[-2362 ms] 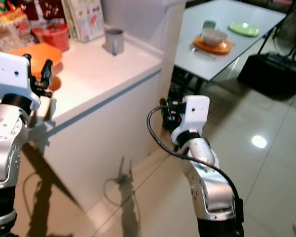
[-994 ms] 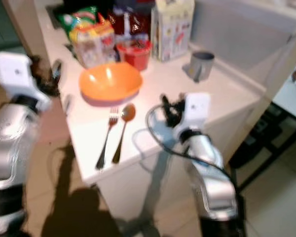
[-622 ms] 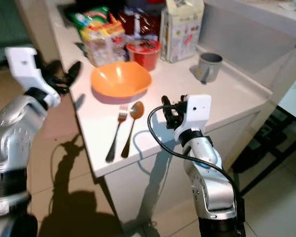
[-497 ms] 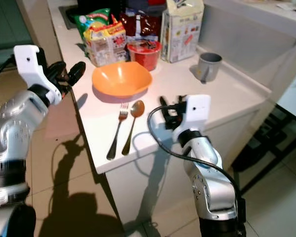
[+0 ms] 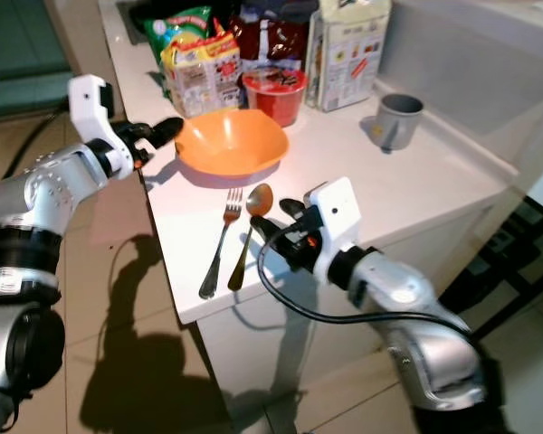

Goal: Setting the table

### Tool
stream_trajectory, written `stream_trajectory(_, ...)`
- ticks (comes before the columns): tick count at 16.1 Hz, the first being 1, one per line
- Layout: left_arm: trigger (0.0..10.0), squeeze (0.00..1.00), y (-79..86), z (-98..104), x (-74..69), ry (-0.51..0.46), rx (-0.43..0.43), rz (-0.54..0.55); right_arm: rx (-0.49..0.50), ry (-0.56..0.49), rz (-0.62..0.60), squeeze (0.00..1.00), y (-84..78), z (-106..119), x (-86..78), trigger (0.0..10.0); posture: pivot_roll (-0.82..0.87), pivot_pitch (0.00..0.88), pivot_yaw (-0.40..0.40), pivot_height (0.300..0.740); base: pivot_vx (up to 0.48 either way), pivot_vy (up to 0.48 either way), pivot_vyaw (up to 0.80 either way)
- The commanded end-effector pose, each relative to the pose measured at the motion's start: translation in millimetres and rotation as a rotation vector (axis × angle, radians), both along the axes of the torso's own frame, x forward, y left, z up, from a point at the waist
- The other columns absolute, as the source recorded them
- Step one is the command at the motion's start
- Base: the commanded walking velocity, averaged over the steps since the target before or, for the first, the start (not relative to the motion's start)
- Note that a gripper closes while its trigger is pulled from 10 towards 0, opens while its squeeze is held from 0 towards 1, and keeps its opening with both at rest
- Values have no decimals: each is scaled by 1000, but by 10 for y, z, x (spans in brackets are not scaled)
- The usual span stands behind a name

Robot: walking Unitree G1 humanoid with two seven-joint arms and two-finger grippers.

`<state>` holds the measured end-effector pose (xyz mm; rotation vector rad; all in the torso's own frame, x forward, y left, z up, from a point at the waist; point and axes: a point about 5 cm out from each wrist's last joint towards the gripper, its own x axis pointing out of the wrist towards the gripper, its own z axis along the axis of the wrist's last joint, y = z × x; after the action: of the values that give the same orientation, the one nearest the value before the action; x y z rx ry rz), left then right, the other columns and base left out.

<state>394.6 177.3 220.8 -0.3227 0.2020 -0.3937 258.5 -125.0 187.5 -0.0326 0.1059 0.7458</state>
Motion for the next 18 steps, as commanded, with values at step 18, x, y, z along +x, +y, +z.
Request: stream_trajectory(18, 6588, 0, -299, -261, 160, 185, -59, -11, -55, 42, 60, 0, -70, 107, -147, 10000, -76, 0, 46, 740, 0, 0, 0)
